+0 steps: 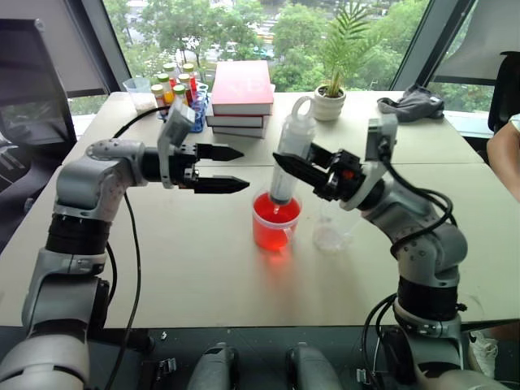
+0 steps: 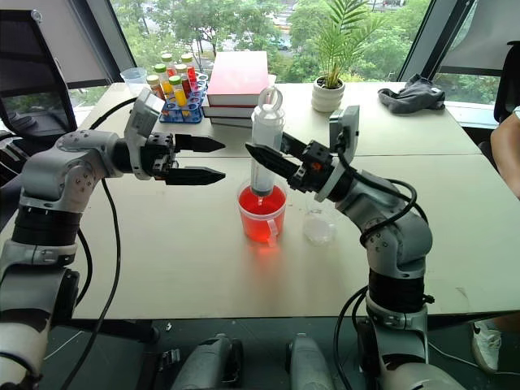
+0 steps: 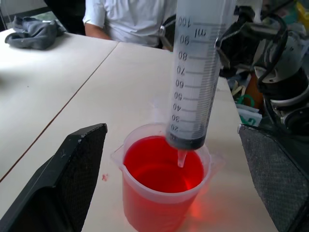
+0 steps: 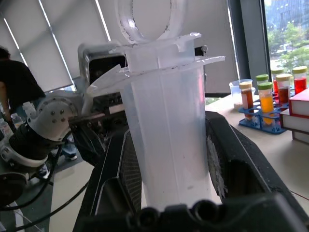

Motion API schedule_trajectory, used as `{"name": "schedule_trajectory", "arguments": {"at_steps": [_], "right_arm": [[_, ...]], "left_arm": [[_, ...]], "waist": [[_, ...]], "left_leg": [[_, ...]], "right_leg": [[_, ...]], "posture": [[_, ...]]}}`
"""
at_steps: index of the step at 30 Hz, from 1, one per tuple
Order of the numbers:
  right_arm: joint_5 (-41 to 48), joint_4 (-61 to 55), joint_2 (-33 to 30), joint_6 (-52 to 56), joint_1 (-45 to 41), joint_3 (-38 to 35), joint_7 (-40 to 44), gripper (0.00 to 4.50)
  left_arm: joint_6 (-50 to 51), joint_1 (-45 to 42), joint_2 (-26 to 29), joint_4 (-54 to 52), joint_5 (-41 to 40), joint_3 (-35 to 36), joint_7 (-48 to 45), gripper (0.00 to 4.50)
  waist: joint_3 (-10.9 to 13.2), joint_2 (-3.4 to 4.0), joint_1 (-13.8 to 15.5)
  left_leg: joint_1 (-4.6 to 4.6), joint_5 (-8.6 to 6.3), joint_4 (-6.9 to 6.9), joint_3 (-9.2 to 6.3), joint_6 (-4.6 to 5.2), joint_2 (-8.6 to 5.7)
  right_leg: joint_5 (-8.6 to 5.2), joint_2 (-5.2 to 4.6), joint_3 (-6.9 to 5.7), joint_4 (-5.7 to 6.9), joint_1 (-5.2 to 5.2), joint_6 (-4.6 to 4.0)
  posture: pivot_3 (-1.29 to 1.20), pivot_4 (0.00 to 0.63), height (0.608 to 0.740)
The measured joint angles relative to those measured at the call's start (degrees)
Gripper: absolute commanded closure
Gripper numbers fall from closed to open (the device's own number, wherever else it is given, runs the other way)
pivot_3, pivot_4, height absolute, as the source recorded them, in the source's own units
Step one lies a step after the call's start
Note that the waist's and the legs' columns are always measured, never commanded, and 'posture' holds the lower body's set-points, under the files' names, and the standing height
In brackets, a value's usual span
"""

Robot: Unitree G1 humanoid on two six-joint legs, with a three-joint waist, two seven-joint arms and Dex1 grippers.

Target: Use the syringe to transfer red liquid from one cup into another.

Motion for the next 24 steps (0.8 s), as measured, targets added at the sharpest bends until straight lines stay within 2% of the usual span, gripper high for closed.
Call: {"name": "schedule_trajectory", "arguments": {"at_steps": [6, 12, 20, 22, 24], "right_arm": [[-2.7, 2.7, -0.2, -7.1, 2.4, 3.1, -0.2, 3.03], [-3.3, 3.4, -1.7, -8.2, 3.3, 5.6, -0.4, 3.03], [-3.3, 3.5, -2.8, -7.8, 3.5, 6.9, -1.4, 3.03], [-3.3, 3.7, -3.1, -7.7, 3.5, 7.2, -1.5, 3.03], [-3.3, 4.1, -3.3, -7.7, 3.5, 7.6, -1.5, 3.03]], "left_arm": [[0.7, -2.6, -1.9, 0.1, 0.0, -0.7, -1.8, 0.0], [1.0, -6.4, -5.3, 0.6, 0.0, -1.0, -1.3, 0.0], [1.3, -7.3, -8.8, 1.5, -0.1, -0.9, 0.6, 0.0], [1.5, -7.3, -9.1, 1.4, -0.3, -0.7, 1.0, 0.55], [2.0, -7.3, -9.3, 1.4, -1.0, -0.6, 1.3, 1.34]], "waist": [[0.0, -0.01, 0.1], [0.0, -0.01, 0.1], [0.0, -0.01, 0.1], [0.0, -0.01, 0.1], [0.0, -0.01, 0.1]], "left_leg": [[0.01, 0.0, 0.0, -0.01, 0.0, 0.0], [0.01, 0.0, 0.0, -0.02, 0.0, 0.0], [0.02, 0.0, 0.0, -0.03, 0.0, 0.0], [0.02, 0.0, 0.0, -0.03, 0.0, 0.01], [0.02, 0.0, 0.0, -0.03, 0.0, 0.0]], "right_leg": [[0.0, 0.0, -0.01, -0.01, 0.02, 0.0], [0.0, 0.01, 0.0, 0.0, 0.02, 0.0], [0.0, 0.01, 0.01, 0.0, 0.02, 0.0], [0.0, 0.01, 0.0, 0.0, 0.02, 0.0], [0.0, 0.01, 0.01, 0.0, 0.02, 0.0]], "posture": [[0.0, 0.15, 0.74], [0.0, 0.15, 0.74], [0.0, 0.15, 0.74], [0.0, 0.15, 0.74], [0.0, 0.15, 0.74]]}}
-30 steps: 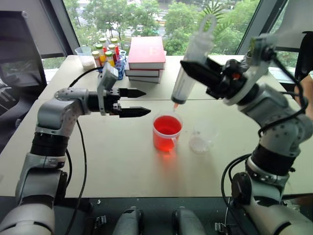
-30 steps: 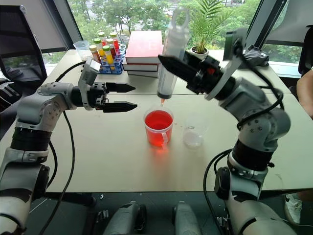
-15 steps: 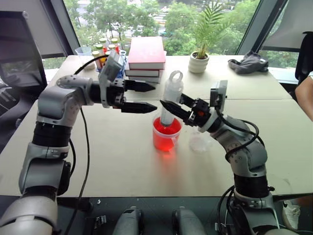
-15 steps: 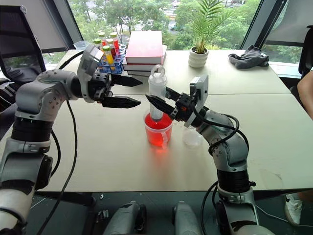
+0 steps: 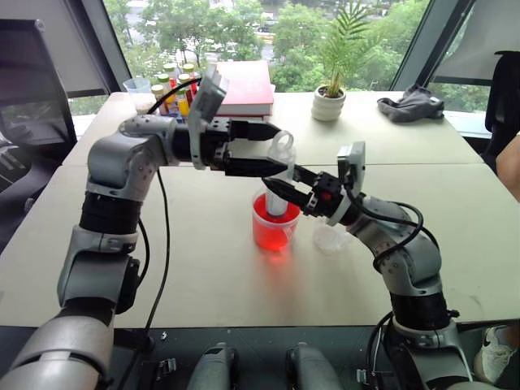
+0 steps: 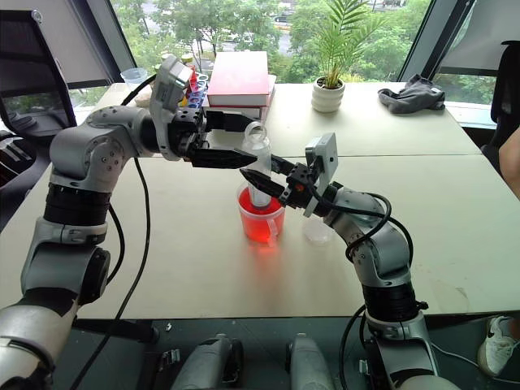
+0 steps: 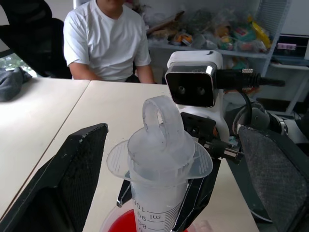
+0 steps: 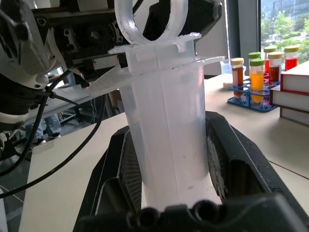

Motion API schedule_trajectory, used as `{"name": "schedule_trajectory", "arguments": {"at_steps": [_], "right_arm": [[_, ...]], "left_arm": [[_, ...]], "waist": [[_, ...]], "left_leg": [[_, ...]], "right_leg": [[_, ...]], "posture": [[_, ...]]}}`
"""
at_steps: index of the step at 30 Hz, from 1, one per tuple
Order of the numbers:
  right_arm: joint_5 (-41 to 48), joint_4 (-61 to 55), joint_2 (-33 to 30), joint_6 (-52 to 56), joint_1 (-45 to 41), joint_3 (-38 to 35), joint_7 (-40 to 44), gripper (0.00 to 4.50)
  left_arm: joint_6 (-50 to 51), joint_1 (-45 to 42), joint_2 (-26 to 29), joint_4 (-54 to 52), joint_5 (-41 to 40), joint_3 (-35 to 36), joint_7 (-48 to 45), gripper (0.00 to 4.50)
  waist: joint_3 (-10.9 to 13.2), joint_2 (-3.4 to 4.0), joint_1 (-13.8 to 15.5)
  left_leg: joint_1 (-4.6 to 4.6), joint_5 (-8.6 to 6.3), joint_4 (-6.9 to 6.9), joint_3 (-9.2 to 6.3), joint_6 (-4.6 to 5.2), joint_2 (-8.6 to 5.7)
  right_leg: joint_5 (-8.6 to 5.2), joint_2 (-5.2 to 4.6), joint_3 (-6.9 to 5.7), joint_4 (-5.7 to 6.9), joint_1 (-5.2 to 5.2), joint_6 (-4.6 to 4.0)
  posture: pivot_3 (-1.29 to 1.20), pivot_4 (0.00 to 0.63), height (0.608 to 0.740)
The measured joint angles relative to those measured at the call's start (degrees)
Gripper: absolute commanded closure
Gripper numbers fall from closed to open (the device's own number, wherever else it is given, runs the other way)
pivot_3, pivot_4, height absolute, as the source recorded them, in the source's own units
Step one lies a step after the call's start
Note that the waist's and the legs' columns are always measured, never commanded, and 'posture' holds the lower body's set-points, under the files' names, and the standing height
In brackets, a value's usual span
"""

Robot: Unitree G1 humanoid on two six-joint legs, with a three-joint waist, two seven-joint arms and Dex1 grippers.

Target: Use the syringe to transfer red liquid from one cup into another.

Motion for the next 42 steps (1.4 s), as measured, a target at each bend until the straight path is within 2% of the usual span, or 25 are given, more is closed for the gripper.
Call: {"name": "schedule_trajectory", "arguments": {"at_steps": [6, 42], "right_arm": [[0.0, 0.1, -1.0, 0.0, 0.0, 0.7, 0.0, 3.03], [1.3, 1.3, -1.5, 0.5, -1.2, 0.2, -0.5, 3.03]], "left_arm": [[0.5, 0.0, 0.0, -0.1, -0.4, 0.3, 1.0, 4.44], [-1.9, -5.7, -0.9, 6.6, 0.0, 0.1, 1.0, 4.44]], "waist": [[0.0, 0.0, 0.0], [0.0, -0.01, 0.0]], "left_leg": [[0.0, 0.0, 0.0, 0.0, 0.0, 0.0], [0.0, 0.0, 0.0, 0.0, 0.0, 0.0]], "right_leg": [[0.0, 0.0, 0.0, 0.0, 0.0, 0.0], [0.0, 0.01, 0.0, 0.0, 0.0, 0.0]], "posture": [[0.0, 0.15, 0.74], [0.0, 0.15, 0.74]]}}
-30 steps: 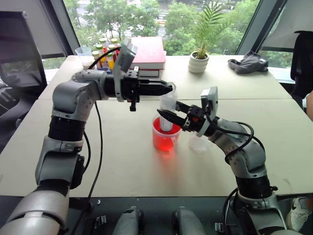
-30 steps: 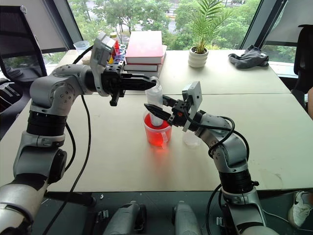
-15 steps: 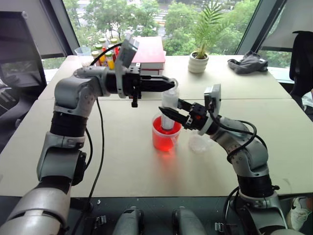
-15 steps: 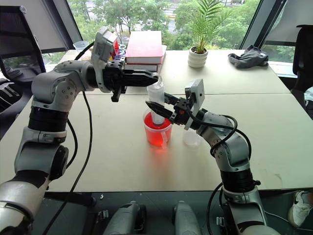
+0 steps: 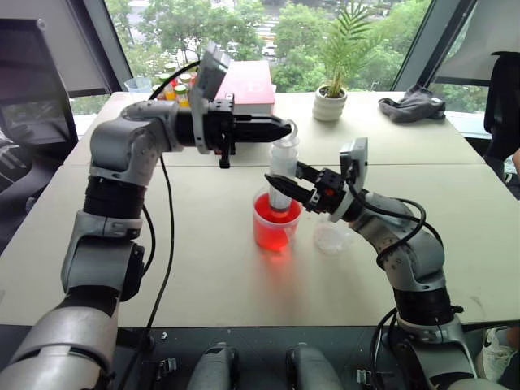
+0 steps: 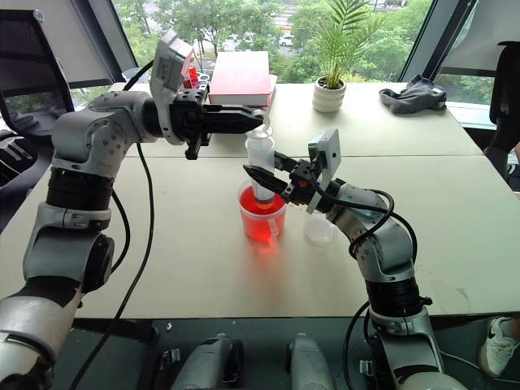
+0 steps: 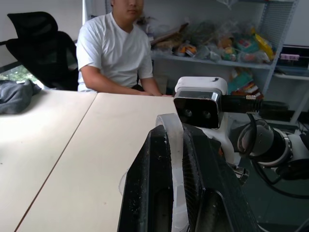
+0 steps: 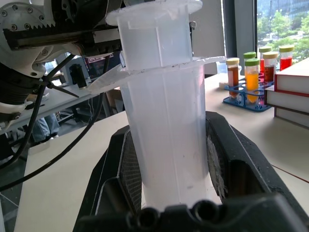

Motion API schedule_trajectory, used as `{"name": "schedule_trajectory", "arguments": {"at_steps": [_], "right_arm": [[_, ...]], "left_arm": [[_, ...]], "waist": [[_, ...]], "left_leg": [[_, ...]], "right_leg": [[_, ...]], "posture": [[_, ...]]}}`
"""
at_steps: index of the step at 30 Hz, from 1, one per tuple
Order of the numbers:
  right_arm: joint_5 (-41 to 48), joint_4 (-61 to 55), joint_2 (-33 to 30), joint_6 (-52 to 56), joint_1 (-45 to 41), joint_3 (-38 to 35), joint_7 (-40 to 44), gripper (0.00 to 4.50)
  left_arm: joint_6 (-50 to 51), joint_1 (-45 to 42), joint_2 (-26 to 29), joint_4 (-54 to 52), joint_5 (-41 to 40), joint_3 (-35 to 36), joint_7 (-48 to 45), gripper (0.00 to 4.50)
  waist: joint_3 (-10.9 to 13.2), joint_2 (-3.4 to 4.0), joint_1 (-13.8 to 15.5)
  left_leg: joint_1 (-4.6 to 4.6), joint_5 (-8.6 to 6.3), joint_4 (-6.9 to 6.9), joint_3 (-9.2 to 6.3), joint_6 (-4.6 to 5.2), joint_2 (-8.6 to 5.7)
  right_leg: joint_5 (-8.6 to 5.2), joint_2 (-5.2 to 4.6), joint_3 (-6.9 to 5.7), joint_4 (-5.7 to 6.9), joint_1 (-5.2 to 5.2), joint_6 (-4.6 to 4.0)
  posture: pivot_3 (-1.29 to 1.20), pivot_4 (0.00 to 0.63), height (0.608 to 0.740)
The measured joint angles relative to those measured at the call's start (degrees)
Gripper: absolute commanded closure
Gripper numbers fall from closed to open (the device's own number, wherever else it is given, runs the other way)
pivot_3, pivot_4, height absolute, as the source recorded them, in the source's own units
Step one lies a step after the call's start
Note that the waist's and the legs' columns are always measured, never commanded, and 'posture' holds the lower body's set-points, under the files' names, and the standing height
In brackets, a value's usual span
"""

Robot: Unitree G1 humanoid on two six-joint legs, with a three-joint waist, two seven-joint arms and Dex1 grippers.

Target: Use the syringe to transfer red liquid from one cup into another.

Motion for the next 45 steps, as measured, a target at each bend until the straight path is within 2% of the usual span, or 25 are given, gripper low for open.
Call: {"name": "schedule_trajectory", "arguments": {"at_steps": [17, 21, 26, 27, 39, 45], "right_arm": [[0.1, 0.0, 0.0, 1.3, -0.6, 0.0, 0.0, 3.03], [0.6, 0.0, -0.2, 2.9, -1.3, 1.0, 0.3, 3.03], [1.9, -0.3, -1.0, 5.0, -3.2, 0.7, 0.2, 3.03], [2.3, -0.7, -1.2, 5.3, -3.6, 0.5, -0.2, 3.03], [5.2, -2.5, -3.4, 7.4, -4.7, -4.3, -4.6, 3.03], [12.0, -7.3, -8.0, 12.6, -9.9, -13.2, -10.2, 3.03]], "left_arm": [[-0.5, -1.2, 0.4, 0.4, 0.0, 0.0, 0.0, 4.44], [-0.4, -1.2, 1.7, -0.1, -0.1, 0.9, 0.2, 2.88], [-0.3, -0.9, 2.5, -1.1, 0.0, 1.2, -0.2, 0.28], [-0.6, -0.6, 2.7, -1.2, 0.1, 1.2, -0.2, 0.11], [-1.9, 2.4, 5.3, -1.2, 1.0, 2.2, -1.2, 0.11], [-2.8, 2.8, 3.9, 0.0, 1.2, 2.1, -1.3, 0.11]], "waist": [[0.0, 0.0, 0.0], [0.0, 0.0, -0.1], [0.0, 0.0, 0.0], [0.0, 0.0, 0.1], [0.0, 0.0, 0.0], [0.0, -0.01, 0.3]], "left_leg": [[0.0, 0.0, 0.0, 0.0, 0.0, 0.0], [0.0, 0.0, -0.01, -0.01, 0.0, 0.01], [0.0, 0.0, 0.01, -0.01, 0.0, 0.0], [0.0, 0.0, 0.01, -0.01, 0.0, 0.0], [0.0, 0.0, 0.0, -0.01, 0.0, 0.0], [0.0, 0.0, 0.0, -0.03, 0.0, 0.0]], "right_leg": [[0.0, 0.0, 0.0, 0.0, 0.0, 0.0], [0.0, 0.01, 0.0, -0.01, 0.0, 0.0], [0.0, -0.01, 0.0, 0.0, 0.0, 0.0], [0.0, -0.01, 0.0, 0.0, 0.0, 0.0], [0.0, -0.01, 0.0, 0.0, 0.0, 0.0], [0.0, -0.05, -0.02, -0.01, 0.01, 0.0]], "posture": [[0.0, 0.15, 0.74], [0.0, 0.15, 0.74], [0.0, 0.15, 0.74], [0.0, 0.15, 0.74], [0.0, 0.15, 0.74], [0.0, 0.15, 0.74]]}}
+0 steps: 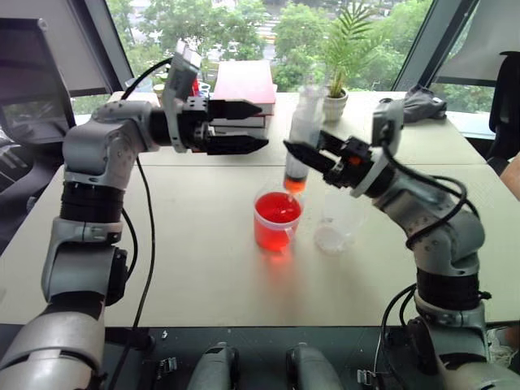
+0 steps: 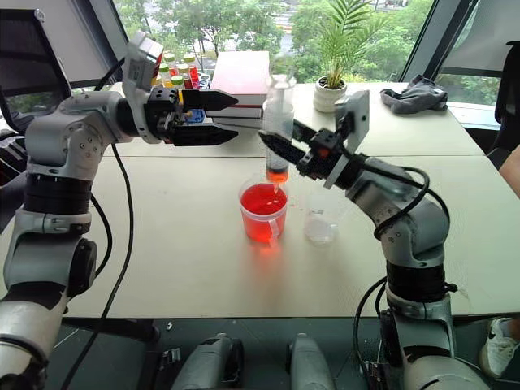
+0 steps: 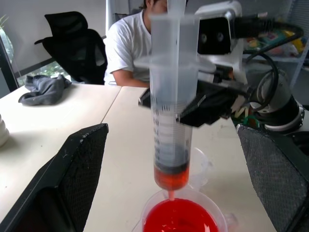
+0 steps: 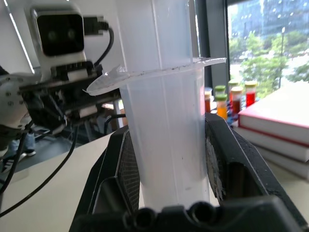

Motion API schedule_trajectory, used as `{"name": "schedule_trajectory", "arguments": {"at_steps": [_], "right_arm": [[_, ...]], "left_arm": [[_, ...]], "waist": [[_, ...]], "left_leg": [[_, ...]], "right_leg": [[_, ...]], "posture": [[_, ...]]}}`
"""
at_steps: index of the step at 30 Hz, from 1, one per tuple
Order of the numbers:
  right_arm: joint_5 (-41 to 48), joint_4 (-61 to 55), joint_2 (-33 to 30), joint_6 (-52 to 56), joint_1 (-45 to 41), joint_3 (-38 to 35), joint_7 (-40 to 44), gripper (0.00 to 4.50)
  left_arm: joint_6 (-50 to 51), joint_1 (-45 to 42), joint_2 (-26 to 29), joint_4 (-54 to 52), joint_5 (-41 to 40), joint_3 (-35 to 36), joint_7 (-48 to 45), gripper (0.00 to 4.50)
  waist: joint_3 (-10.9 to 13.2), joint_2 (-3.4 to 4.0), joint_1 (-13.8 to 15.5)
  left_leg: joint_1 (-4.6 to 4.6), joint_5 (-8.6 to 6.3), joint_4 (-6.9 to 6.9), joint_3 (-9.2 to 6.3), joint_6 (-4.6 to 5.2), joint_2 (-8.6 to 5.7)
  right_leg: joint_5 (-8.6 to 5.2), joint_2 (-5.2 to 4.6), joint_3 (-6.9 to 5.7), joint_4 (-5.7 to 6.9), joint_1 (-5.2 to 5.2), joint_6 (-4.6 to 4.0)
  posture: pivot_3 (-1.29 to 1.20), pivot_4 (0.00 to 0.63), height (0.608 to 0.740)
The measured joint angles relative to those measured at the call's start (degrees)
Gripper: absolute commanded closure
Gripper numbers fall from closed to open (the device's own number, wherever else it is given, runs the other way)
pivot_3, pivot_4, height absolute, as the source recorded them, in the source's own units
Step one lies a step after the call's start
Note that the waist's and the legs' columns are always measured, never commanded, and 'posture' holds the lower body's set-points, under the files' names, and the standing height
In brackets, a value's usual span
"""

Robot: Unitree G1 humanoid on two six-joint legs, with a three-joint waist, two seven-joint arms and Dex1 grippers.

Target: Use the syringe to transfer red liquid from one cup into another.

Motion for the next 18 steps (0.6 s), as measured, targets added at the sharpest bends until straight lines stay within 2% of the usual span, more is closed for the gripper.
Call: {"name": "schedule_trajectory", "arguments": {"at_steps": [4, 7, 13, 18], "right_arm": [[2.8, -2.5, -4.3, 2.6, 2.5, -4.5, -2.1, 3.03], [3.2, -5.0, -6.0, 3.0, 9.9, -6.6, -3.0, 3.03], [-0.6, -6.3, -5.0, -1.1, 21.1, -5.7, -3.6, 3.03], [-2.6, -6.3, -4.7, -4.3, 23.0, -4.8, -4.4, 3.03]], "left_arm": [[-0.9, -0.2, -1.9, 1.2, 0.1, -0.3, -0.5, 0.11], [-1.8, -0.9, -4.1, 2.6, 0.5, -0.5, -1.4, 0.11], [-5.6, -5.5, -9.4, 8.5, 2.6, -2.0, -2.9, 0.11], [-9.4, -9.3, -14.7, 15.1, 4.5, -2.5, -2.6, 0.11]], "waist": [[0.0, 0.0, -0.1], [0.0, -0.01, -0.1], [0.0, -0.02, -0.1], [0.0, -0.02, -0.2]], "left_leg": [[0.0, 0.0, -0.02, 0.03, 0.01, -0.01], [0.0, 0.0, -0.01, 0.05, 0.01, -0.01], [0.0, 0.01, 0.0, 0.08, 0.03, -0.02], [0.01, 0.01, 0.0, 0.05, 0.03, 0.01]], "right_leg": [[0.0, -0.01, 0.02, -0.03, 0.01, 0.0], [0.0, 0.0, 0.03, -0.03, 0.02, 0.0], [0.0, 0.05, 0.07, -0.02, 0.02, 0.01], [-0.01, 0.12, 0.07, -0.02, 0.01, 0.01]], "posture": [[0.0, 0.15, 0.74], [0.0, 0.15, 0.74], [0.0, 0.15, 0.74], [0.0, 0.15, 0.74]]}}
